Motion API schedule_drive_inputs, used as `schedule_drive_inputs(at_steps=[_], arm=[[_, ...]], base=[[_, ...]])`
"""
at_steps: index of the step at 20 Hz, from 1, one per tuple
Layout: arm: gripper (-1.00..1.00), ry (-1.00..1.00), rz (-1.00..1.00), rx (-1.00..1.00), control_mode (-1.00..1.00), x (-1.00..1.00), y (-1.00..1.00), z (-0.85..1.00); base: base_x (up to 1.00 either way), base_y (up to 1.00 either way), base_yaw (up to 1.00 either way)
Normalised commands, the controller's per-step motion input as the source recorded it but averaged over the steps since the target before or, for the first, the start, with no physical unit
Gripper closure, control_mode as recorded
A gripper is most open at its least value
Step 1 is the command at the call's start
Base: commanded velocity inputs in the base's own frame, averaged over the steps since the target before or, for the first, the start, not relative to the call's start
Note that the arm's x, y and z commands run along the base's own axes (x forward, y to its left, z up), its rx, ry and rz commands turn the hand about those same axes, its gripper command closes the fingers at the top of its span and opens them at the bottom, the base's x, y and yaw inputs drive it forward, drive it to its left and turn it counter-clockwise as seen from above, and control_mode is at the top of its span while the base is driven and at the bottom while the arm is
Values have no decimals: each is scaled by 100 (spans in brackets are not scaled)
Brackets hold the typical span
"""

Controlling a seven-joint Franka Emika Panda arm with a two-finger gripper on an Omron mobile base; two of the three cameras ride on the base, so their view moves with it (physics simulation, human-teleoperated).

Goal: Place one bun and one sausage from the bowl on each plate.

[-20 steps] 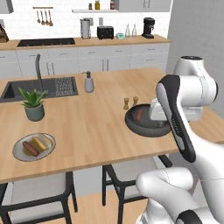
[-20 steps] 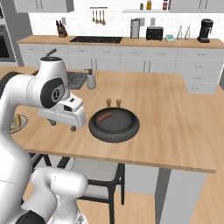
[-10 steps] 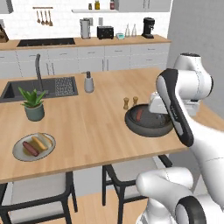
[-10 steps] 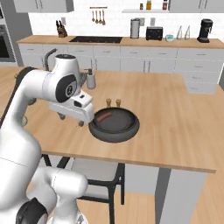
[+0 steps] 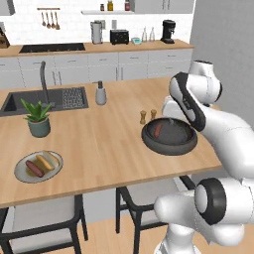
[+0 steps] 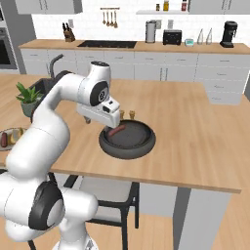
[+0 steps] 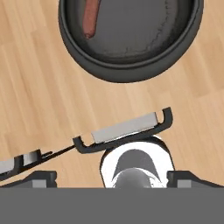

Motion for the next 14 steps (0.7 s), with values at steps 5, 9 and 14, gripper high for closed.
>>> schedule_drive_inputs(at_steps=[5,9,14], arm=[[-100,-8,-4,0,-100,97,0,-57],[-100,-6,-6,0,-100,86,0,-46],[-100,-13,-7,-1,-100,53,0,-42]], base=[[0,0,0],[0,0,0],[0,0,0]])
